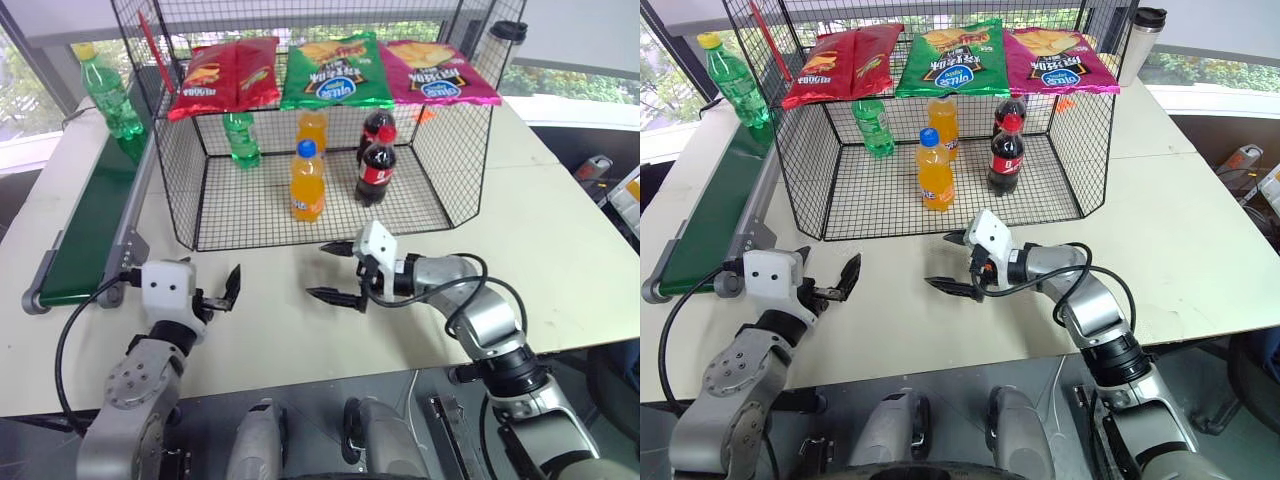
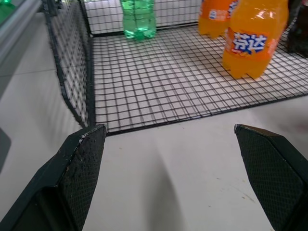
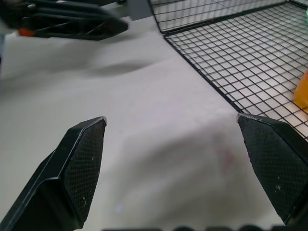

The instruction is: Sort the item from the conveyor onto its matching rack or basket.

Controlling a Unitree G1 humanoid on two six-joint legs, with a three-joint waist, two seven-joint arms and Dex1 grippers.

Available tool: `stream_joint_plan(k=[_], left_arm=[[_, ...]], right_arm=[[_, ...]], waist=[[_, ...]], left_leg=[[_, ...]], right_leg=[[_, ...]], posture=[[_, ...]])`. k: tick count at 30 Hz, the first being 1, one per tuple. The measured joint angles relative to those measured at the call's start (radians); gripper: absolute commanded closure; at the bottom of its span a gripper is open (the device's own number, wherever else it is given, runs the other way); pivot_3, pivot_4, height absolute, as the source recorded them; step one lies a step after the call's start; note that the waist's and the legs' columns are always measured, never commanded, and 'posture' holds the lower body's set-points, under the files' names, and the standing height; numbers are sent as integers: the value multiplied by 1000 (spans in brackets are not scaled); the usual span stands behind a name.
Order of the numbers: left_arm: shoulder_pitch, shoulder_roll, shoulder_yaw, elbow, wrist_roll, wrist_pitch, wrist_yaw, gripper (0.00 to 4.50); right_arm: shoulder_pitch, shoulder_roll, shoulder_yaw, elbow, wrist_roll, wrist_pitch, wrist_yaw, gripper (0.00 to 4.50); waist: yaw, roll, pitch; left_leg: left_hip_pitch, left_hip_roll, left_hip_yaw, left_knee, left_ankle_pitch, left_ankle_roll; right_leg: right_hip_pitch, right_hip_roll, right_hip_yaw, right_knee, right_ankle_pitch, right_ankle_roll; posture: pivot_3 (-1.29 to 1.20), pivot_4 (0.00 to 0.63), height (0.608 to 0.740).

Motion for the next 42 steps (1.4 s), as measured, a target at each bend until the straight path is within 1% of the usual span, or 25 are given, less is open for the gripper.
stream_joint_plan(k=[5,8,11,15,19,26,34,42], left_arm=[[25,-14,23,-12,0,1,24,102],[32,-24,40,-19,-1,3,39,102],[25,-36,83,-31,-1,5,67,102],[-25,-50,175,-39,-3,12,121,102],[-54,-45,293,-38,-44,14,130,102],[-73,-2,446,44,-102,48,136,102],[-52,24,484,91,-126,50,118,102],[-48,32,489,100,-130,50,117,102]], right_arm=[[0,-16,-38,-41,80,-15,62,0],[4,-16,-39,-52,101,-25,75,0],[7,-11,-38,-67,107,-44,82,0],[7,-5,-36,-70,111,-57,77,0],[7,2,-27,-70,109,-58,64,0],[4,4,-23,-66,108,-58,54,0],[4,4,-23,-51,100,-60,52,0],[5,12,-15,-22,85,-100,55,0]], waist=[[-1,0,0],[0,0,0],[1,0,0],[0,0,0],[-1,0,0],[1,0,0],[0,0,0],[0,0,0]], left_leg=[[0,0,0,0,0,0],[0,0,0,0,0,0],[0,0,0,0,0,0],[0,0,0,0,0,0],[0,0,0,0,0,0],[0,0,0,0,0,0],[0,0,0,0,0,0],[0,0,0,0,0,0]], right_leg=[[0,0,0,0,0,0],[0,0,0,0,0,0],[0,0,0,0,0,0],[0,0,0,0,0,0],[0,0,0,0,1,2],[0,0,0,0,1,1],[0,0,0,0,0,0],[0,0,0,0,0,0]], posture=[[0,150,740],[0,150,740],[0,150,740],[0,150,740],[0,150,740],[0,150,740],[0,150,740],[0,150,740]])
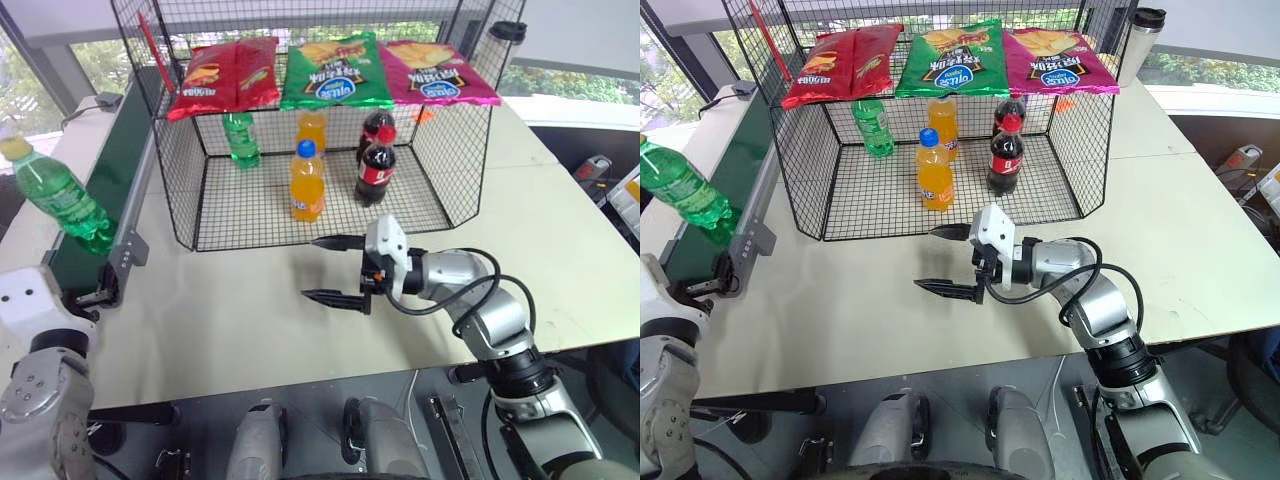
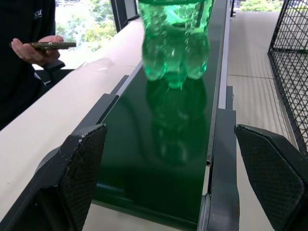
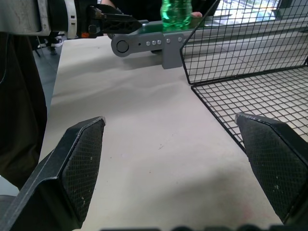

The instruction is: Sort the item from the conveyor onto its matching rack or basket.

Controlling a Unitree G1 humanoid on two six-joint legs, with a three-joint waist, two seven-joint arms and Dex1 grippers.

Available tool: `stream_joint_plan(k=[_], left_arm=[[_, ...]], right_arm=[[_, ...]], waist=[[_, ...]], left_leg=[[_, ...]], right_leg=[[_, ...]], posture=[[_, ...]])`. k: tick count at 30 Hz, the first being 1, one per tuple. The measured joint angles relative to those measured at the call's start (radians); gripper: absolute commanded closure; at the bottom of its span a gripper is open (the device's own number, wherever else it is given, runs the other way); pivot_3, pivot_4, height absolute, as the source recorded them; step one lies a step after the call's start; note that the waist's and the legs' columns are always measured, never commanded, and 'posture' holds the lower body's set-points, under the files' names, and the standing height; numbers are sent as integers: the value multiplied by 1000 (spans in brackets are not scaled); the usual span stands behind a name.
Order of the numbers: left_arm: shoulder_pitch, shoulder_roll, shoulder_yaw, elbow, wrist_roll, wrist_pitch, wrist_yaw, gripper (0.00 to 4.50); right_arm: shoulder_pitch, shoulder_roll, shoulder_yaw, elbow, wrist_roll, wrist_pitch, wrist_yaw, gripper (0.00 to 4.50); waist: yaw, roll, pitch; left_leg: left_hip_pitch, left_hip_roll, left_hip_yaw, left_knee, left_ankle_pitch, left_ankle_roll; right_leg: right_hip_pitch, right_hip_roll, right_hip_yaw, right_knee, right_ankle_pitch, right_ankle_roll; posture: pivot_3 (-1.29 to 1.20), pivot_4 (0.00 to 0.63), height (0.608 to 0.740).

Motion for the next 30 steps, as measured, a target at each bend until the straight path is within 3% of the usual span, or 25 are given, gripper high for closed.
stream_joint_plan(k=[16,19,20,21,30], left_arm=[[-54,44,15,33,36,0,58,102],[-56,50,14,47,54,-6,62,971],[-52,50,13,48,56,-14,59,1458],[-47,50,13,48,57,-24,55,1595],[-58,44,17,49,57,-46,60,1611]], right_arm=[[4,0,0,15,-6,-9,4,0],[7,0,0,18,-6,-9,4,0],[8,0,0,18,-6,-9,4,0],[8,0,0,18,-6,-9,4,0],[20,-2,0,19,-7,-9,4,0]], waist=[[0,0,0],[0,0,0],[1,0,0],[1,0,0],[1,0,0]], left_leg=[[0,0,0,0,0,0],[0,0,0,0,0,0],[0,0,0,0,0,0],[0,0,0,0,0,0],[0,0,0,0,0,0]], right_leg=[[0,0,0,0,0,0],[0,0,0,0,0,0],[0,0,0,0,0,1],[0,0,0,0,0,1],[0,0,0,0,0,0]], posture=[[0,150,740],[0,150,740],[0,150,740],[0,150,740],[0,150,740]])
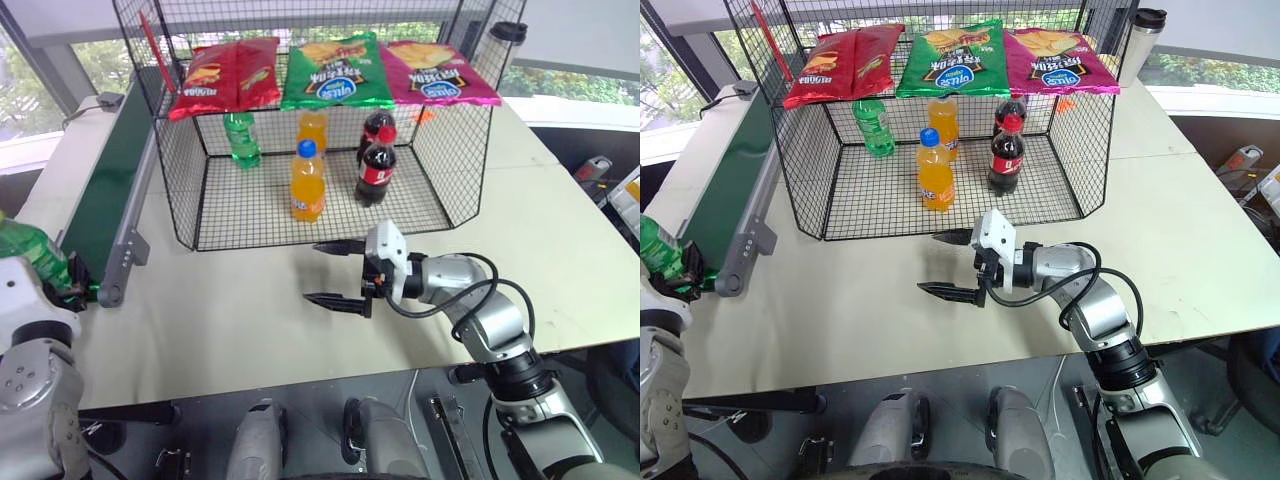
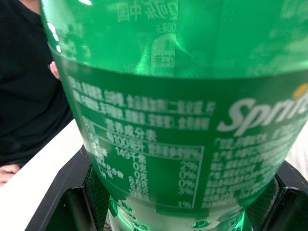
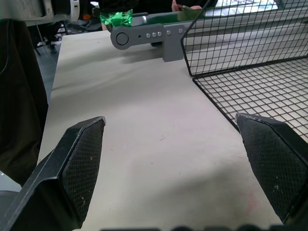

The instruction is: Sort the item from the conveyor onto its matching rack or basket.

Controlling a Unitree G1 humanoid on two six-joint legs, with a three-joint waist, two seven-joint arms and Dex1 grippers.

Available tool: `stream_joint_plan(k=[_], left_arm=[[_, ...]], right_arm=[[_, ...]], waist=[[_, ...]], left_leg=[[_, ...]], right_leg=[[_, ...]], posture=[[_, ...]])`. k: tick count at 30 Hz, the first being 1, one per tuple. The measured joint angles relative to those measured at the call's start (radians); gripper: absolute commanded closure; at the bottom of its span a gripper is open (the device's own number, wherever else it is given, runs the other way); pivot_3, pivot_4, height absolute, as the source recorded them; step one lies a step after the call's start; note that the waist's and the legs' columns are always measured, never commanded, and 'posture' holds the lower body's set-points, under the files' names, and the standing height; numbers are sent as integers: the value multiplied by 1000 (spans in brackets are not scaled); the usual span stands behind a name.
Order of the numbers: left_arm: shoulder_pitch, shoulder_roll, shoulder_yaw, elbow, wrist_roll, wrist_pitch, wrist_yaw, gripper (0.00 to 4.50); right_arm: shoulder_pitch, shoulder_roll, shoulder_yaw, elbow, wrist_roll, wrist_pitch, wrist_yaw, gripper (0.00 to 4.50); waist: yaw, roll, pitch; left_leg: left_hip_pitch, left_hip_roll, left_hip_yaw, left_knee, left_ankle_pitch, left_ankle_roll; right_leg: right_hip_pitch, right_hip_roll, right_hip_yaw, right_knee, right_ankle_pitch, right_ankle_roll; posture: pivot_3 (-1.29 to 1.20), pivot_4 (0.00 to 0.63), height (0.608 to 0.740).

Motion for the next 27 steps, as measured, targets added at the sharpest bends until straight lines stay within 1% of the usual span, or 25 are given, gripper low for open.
stream_joint_plan(k=[4,7,10,12,17,20,23,27], left_arm=[[-55,43,19,-8,-17,11,2,1611],[-69,80,27,-43,-40,31,-15,1611],[-87,115,4,-71,-69,52,-51,1611],[-104,120,-23,-102,-100,73,-71,1611],[-160,139,-165,-133,-167,119,-130,1611],[-191,129,-261,-128,-168,118,-151,1611],[-219,92,-374,-78,-142,86,-161,1611],[-264,29,-507,55,-62,15,-154,1611]], right_arm=[[0,-2,0,0,1,1,3,0],[0,-5,0,0,1,3,2,0],[0,-13,0,0,-8,17,-9,0],[-1,-22,2,0,-19,32,-19,0],[-8,-27,2,0,-37,67,-58,0],[-12,-26,1,-1,-40,80,-79,0],[-21,-24,0,-1,-46,85,-99,0],[-34,-17,-1,-1,-52,99,-139,0]], waist=[[-1,0,0],[-1,0,0],[1,0,0],[1,0,0],[-1,0,0],[-3,0,0],[-1,0,0],[0,0,0]], left_leg=[[0,0,0,0,0,0],[0,0,0,0,0,0],[0,0,0,0,0,0],[0,0,0,0,0,0],[0,0,0,0,0,0],[0,0,0,0,0,0],[0,0,0,0,0,0],[0,0,0,0,0,0]], right_leg=[[0,0,0,0,1,2],[0,0,0,0,1,2],[0,0,0,0,1,2],[0,0,0,0,1,2],[0,0,0,0,1,2],[0,0,0,0,1,2],[0,0,0,0,1,3],[0,1,0,0,2,3]], posture=[[0,150,740],[0,150,740],[0,150,740],[0,150,740],[0,150,740],[0,150,740],[0,150,740],[0,150,740]])
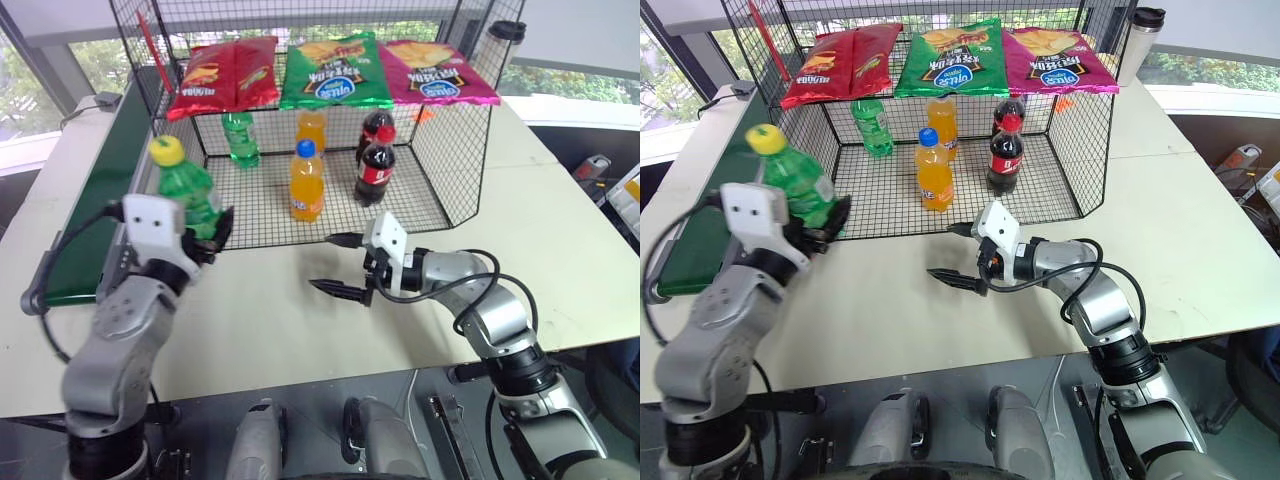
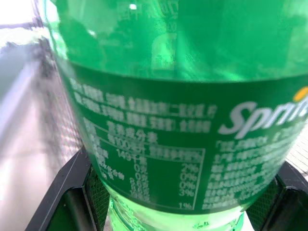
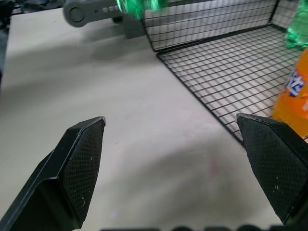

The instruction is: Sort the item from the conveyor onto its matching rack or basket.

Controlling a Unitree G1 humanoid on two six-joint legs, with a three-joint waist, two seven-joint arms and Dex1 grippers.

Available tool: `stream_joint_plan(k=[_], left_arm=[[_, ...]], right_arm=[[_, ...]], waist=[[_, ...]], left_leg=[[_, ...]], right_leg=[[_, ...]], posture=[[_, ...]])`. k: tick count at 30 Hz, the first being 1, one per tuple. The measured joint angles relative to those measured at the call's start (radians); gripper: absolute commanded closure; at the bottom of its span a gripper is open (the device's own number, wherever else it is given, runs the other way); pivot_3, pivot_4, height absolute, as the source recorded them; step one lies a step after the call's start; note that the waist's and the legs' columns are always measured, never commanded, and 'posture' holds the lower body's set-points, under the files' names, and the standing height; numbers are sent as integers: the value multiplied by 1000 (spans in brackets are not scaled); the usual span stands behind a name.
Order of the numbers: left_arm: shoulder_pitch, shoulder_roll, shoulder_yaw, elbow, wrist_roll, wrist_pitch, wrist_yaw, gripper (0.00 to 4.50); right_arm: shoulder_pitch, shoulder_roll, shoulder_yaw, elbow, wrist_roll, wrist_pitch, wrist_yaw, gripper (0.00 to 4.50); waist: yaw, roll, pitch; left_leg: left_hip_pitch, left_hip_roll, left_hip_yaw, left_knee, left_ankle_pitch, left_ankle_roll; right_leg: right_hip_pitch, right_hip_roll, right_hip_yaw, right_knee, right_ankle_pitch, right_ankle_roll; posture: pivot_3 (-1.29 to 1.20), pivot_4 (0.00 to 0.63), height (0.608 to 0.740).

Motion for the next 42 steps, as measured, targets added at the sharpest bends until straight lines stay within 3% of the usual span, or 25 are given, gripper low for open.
stream_joint_plan(k=[5,13,25,27,29,36,42], left_arm=[[-86,-66,-93,211,124,-115,34,1611],[-197,-132,-124,488,228,-285,48,1611],[-332,-165,-121,782,277,-451,66,1611],[-340,-170,-117,809,277,-458,65,572],[-342,-176,-114,818,275,-475,63,36],[-355,-182,-91,811,268,-487,55,36],[-342,-180,-89,698,268,-445,58,36]], right_arm=[[-9,32,-7,2,-3,29,-67,0],[-14,30,-9,10,-26,42,-118,0],[-1,28,-9,9,-37,42,-130,0],[0,28,-9,9,-37,41,-130,0],[0,28,-9,9,-38,41,-129,0],[0,28,-9,11,-43,31,-116,0],[0,29,-8,11,-43,21,-104,0]], waist=[[0,0,0],[0,0,0],[-1,0,0],[-1,0,0],[-1,0,0],[-1,0,0],[-1,0,0]], left_leg=[[0,0,0,0,0,0],[-1,0,1,0,0,0],[-1,0,1,0,0,0],[-1,0,1,0,0,0],[-1,0,1,0,0,0],[0,0,1,0,0,0],[0,0,1,0,0,0]], right_leg=[[0,0,0,0,0,0],[0,0,0,0,0,1],[0,0,0,0,0,1],[0,0,0,0,0,1],[0,0,0,0,0,1],[0,0,0,0,0,1],[0,0,0,0,0,1]], posture=[[0,150,740],[0,150,740],[0,150,740],[0,150,740],[0,150,740],[0,150,740],[0,150,740]])
